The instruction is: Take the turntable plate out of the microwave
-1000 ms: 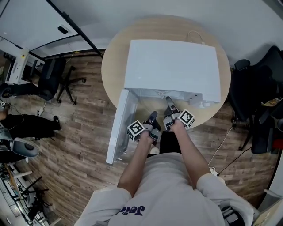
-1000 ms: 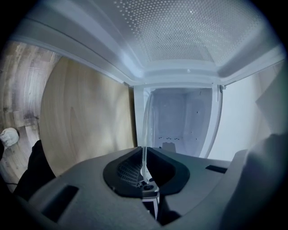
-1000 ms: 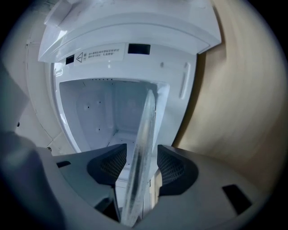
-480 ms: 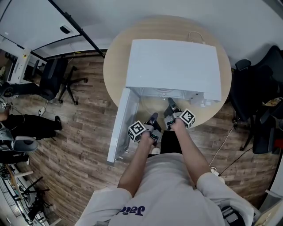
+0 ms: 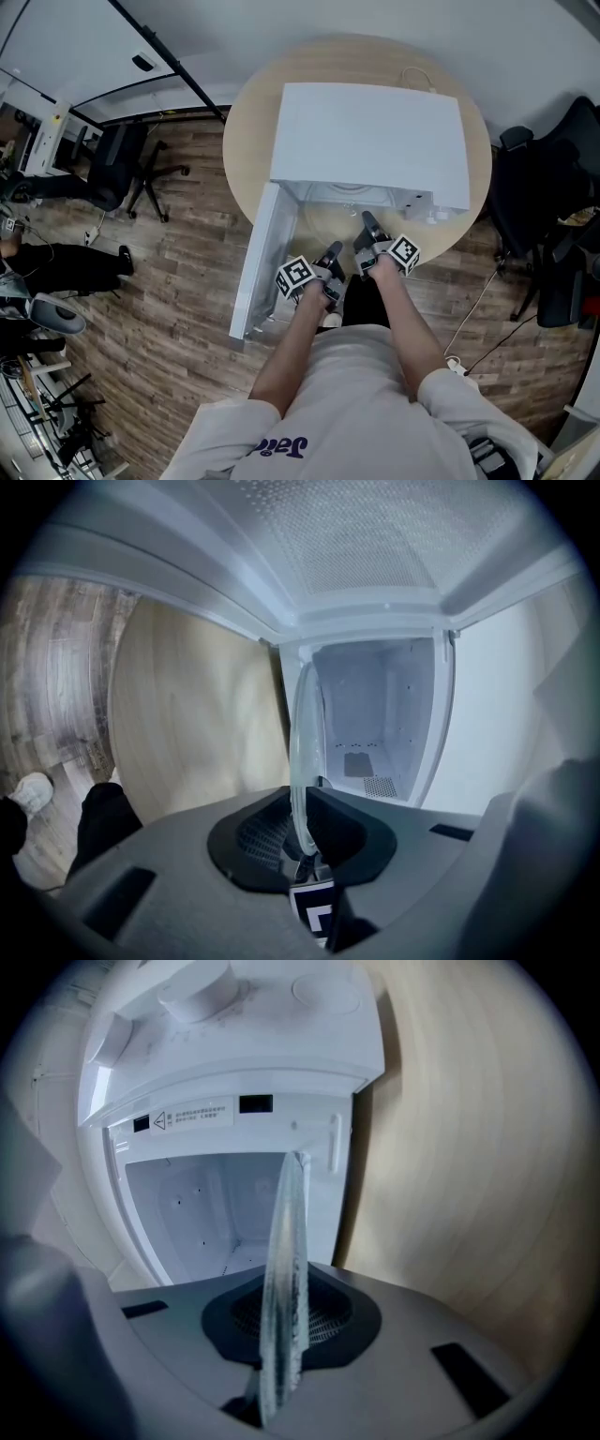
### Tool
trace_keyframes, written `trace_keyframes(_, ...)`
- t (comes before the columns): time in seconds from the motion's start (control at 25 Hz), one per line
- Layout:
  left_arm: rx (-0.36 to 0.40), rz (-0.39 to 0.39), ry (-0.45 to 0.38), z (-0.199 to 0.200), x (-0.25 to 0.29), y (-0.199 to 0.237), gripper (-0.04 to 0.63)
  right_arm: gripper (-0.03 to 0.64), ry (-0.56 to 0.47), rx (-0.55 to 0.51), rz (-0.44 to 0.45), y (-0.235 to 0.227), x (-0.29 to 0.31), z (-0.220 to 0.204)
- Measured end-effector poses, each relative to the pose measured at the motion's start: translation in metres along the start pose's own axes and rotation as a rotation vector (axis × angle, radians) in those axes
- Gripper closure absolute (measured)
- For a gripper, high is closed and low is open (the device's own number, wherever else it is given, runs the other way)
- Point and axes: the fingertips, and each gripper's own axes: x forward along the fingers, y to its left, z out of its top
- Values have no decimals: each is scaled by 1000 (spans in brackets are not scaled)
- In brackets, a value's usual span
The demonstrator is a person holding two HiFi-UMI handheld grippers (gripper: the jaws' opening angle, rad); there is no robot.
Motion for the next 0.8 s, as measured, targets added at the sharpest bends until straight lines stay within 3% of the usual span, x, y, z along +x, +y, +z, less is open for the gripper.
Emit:
trace_keyframes(0.04,21,-5,12,-1,0,-2,544,584,3,-6,-12,0,-3,-2)
trace_keyframes(0.16,36,-42,33,-3,4,-8,382,584,21,14,14,7,-8,-13)
trace_keyframes(0.2,38,-53,35,-3,6,-9,373,584,25,14,18,9,-11,-16)
trace_keyframes(0.52,62,-122,1,6,11,-24,370,584,77,-75,8,23,-41,-21)
trace_keyframes(0.8,41,-205,-14,7,7,-44,372,584,74,-74,52,52,-59,-33)
